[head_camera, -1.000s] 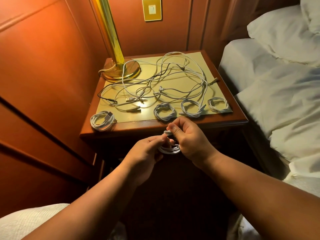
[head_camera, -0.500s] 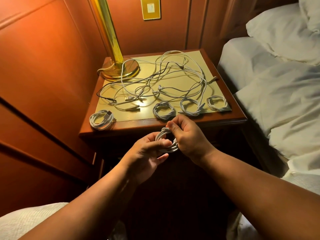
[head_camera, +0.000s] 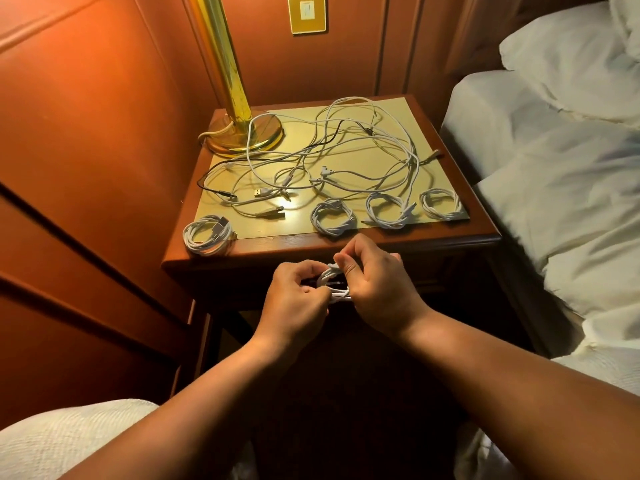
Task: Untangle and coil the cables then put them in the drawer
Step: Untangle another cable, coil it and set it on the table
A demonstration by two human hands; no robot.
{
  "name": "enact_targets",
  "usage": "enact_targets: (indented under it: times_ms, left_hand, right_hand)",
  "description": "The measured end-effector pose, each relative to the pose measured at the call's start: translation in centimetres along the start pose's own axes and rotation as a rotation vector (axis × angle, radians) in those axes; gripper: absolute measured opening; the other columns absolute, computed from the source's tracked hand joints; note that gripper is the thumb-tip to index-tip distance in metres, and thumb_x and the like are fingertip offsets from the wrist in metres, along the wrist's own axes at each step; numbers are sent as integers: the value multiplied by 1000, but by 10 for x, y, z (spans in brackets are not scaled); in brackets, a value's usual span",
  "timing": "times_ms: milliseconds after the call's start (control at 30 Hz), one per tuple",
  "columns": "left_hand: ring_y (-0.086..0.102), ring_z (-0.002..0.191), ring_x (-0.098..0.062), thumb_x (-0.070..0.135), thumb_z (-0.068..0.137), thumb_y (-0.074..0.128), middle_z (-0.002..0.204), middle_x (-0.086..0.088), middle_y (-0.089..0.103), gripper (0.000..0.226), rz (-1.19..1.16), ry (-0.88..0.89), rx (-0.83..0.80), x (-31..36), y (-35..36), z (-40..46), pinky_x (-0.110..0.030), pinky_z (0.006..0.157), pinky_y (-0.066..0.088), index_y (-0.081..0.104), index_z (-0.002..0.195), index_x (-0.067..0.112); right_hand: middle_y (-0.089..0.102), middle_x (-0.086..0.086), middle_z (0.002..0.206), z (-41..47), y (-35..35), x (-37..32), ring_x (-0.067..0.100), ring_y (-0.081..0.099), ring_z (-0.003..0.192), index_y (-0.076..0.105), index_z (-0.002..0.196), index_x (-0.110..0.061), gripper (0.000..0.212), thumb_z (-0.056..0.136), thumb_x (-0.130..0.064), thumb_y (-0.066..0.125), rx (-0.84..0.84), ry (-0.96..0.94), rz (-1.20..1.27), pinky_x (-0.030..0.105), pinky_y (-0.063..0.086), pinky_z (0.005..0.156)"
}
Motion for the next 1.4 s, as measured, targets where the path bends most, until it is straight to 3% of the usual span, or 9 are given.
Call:
enact_targets:
  times_ms: [100,200,300,400,567,667,900,1100,1400]
  left_hand:
    - [61,76,-13,6,86,65,87,9,59,37,333,120,-90,4,-7,5,-34,78,57,71,104,38]
    - [60,76,-5,8,90,65,85,12,63,46,466,158,-167,3,-12,11,-14,66,49,64,126,36]
    - [65,83,-7,6,85,73,90,10,68,45,277,126,-193,4,-18,15,-16,73,54,68,108,45]
    - [66,81,-10,15,75,84,83,9,71,18,67,38,-110,3,-26,19,-23,71,56,77,84,30]
    - [65,83,-21,19,69,80,84,-11,73,23,-397,-171,-10,-6,-18,18,-26,70,52,74,88,7]
    - [70,87,-18,11,81,71,89,-11,76,13,-625,-244,41,-7,-2,10,-24,77,54,75,92,8]
    - [70,80,-8,1,85,68,79,1,74,11,-717,-307,154,-18,18,-9,-28,84,52,72,93,8]
    - [70,92,-20,8,91,63,93,-11,73,15,-784,-347,189,-20,9,-1,-30,81,54,70,103,7]
    - [64,79,-14,0,94,49,77,-1,71,24,-965,-329,-47,-8,9,6,-31,81,51,67,106,12]
  right_hand:
    - [52,-14,69,3,-4,2,0,48,65,48,88,-27,12,100,-26,51,4,-35,-120,39,37,81]
    - [53,-10,71,6,-7,6,2,48,62,51,83,-25,18,101,-24,52,-17,71,45,29,40,65]
    - [54,-5,70,11,-11,9,6,46,63,58,89,-16,20,103,-24,47,-17,375,425,26,39,63]
    - [50,-9,50,11,-10,12,6,41,49,56,86,-14,25,105,-22,42,-18,673,935,25,33,58]
    - [35,-6,50,9,-5,14,8,25,48,53,75,-19,31,104,-22,43,30,787,1367,21,27,55]
    - [35,-4,54,6,3,13,9,27,50,55,80,-18,29,105,-26,41,51,803,1407,22,31,60]
    - [41,-6,51,1,22,11,8,37,52,58,85,-18,26,104,-29,45,58,802,1174,24,37,64]
    - [52,-7,62,-3,24,3,6,43,59,63,87,-23,21,101,-32,50,42,761,940,27,32,62]
    - [52,-11,58,7,16,9,8,42,64,60,81,-25,24,100,-37,51,33,846,966,31,30,66]
Point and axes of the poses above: each hand's wrist, its own z-axis towards the middle knuckle, its own y-axis out of the palm, x = y × z, the point moved 3 cm from there along z, towards the middle knuckle
